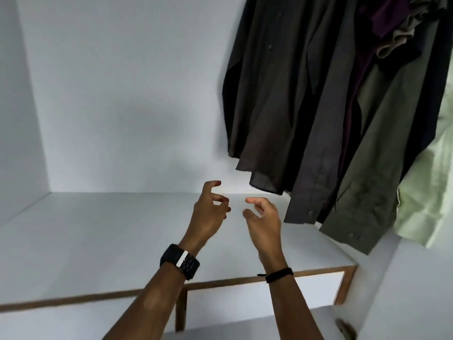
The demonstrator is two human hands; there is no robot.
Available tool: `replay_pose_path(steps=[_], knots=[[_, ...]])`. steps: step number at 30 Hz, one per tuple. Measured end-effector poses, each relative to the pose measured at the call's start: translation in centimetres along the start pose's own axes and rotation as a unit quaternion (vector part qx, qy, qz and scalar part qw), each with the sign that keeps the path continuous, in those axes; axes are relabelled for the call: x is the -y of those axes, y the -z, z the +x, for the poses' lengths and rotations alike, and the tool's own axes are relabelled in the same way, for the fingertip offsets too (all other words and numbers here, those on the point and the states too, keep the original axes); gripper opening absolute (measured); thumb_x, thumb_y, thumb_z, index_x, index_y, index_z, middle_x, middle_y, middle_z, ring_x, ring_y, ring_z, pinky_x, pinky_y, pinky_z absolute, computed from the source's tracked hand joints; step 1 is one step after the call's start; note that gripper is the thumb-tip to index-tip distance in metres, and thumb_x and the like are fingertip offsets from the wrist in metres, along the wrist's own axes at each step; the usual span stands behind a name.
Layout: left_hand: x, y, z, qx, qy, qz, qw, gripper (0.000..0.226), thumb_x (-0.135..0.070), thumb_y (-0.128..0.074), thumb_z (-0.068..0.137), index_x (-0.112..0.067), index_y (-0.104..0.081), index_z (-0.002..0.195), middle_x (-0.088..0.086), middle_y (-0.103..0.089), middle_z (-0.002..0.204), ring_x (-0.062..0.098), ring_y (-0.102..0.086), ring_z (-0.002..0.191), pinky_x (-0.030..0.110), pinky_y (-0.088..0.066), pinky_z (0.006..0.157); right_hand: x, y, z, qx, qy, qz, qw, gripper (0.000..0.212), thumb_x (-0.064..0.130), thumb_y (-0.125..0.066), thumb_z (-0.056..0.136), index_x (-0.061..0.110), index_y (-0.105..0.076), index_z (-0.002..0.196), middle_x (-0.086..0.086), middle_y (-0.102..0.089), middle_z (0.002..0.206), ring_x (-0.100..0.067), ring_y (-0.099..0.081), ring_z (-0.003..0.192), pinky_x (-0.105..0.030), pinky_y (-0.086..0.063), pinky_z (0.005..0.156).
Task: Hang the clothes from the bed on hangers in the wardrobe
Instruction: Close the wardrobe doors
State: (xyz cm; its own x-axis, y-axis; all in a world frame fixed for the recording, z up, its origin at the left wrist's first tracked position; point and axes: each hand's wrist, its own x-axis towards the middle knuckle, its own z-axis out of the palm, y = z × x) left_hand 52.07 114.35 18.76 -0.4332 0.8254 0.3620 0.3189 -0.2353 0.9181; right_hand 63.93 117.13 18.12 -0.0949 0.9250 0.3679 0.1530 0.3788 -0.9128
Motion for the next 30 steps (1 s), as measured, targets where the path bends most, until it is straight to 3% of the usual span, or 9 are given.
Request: replay_pose_path(steps=[4,10,15,20,25,28,30], knots=[[-0.5,3.1,-7.4,-0.05,0.002,-0.011,0.999,0.039,-0.009,-0.054,0.094,-0.027,-0.043,0.128,0.0,-0.065,0.1,0.009,-0.07,0.081,0.027,-0.058,0.076,0.9,-0.6,-5.2,0.091,-0.017,0.04,0.995,0.019,0.006,-0.057,0.09,0.019,-0.067,0.1,0.003,-0.064,0.111,-0.01,-0.058,0.107,-0.017,-0.045,0.084],[-0.4,7.4,-20.2,-0.148,0.025,0.001,0.989,0.039,-0.005,-0.051,0.094,-0.031,-0.047,0.123,0.001,-0.065,0.101,0.009,-0.069,0.084,0.031,-0.057,0.08,1.6,-0.6,-15.3,0.24,-0.026,0.088,0.966,0.017,0.004,-0.057,0.088,0.015,-0.068,0.094,0.005,-0.068,0.1,-0.011,-0.062,0.099,-0.028,-0.05,0.089],[-0.8,11.3,-32.1,-0.267,0.086,0.001,0.96,0.037,-0.004,-0.052,0.093,-0.03,-0.05,0.119,0.005,-0.066,0.102,0.014,-0.07,0.085,0.029,-0.057,0.077,1.9,-1.3,-25.1,0.353,-0.054,0.118,0.927,0.015,0.004,-0.057,0.09,0.014,-0.068,0.092,0.006,-0.066,0.091,-0.012,-0.061,0.093,-0.038,-0.051,0.095],[-2.6,16.6,-42.1,-0.355,0.107,0.042,0.928,0.035,-0.008,-0.054,0.094,-0.029,-0.05,0.122,0.001,-0.066,0.104,0.011,-0.07,0.085,0.025,-0.057,0.076,4.9,-4.2,-34.6,0.464,-0.05,0.127,0.875,0.014,0.008,-0.056,0.091,0.015,-0.068,0.094,0.0,-0.068,0.096,-0.017,-0.065,0.096,-0.038,-0.055,0.091],[-4.8,22.5,-50.1,-0.469,0.083,0.103,0.873,0.039,-0.005,-0.052,0.094,-0.039,-0.051,0.113,-0.002,-0.066,0.102,0.011,-0.069,0.086,0.032,-0.057,0.079,9.5,-8.0,-43.8,0.565,-0.022,0.13,0.814,0.018,0.006,-0.056,0.088,0.017,-0.069,0.095,-0.001,-0.069,0.096,-0.016,-0.065,0.095,-0.041,-0.053,0.093],[-6.0,26.7,-54.3,-0.55,0.059,0.143,0.821,0.043,0.0,-0.05,0.091,-0.039,-0.052,0.109,-0.005,-0.064,0.101,0.014,-0.066,0.093,0.038,-0.055,0.083,12.4,-11.1,-49.1,0.608,0.001,0.144,0.781,0.02,0.005,-0.054,0.088,0.017,-0.068,0.095,-0.001,-0.069,0.096,-0.016,-0.064,0.096,-0.041,-0.052,0.093],[-6.7,29.7,-56.9,-0.621,0.035,0.153,0.768,0.041,0.002,-0.05,0.09,-0.035,-0.052,0.106,-0.004,-0.062,0.104,0.017,-0.064,0.097,0.038,-0.054,0.084,14.3,-13.3,-52.4,0.622,0.01,0.158,0.767,0.021,0.004,-0.054,0.088,0.018,-0.067,0.095,-0.001,-0.069,0.096,-0.015,-0.064,0.095,-0.035,-0.053,0.091]])
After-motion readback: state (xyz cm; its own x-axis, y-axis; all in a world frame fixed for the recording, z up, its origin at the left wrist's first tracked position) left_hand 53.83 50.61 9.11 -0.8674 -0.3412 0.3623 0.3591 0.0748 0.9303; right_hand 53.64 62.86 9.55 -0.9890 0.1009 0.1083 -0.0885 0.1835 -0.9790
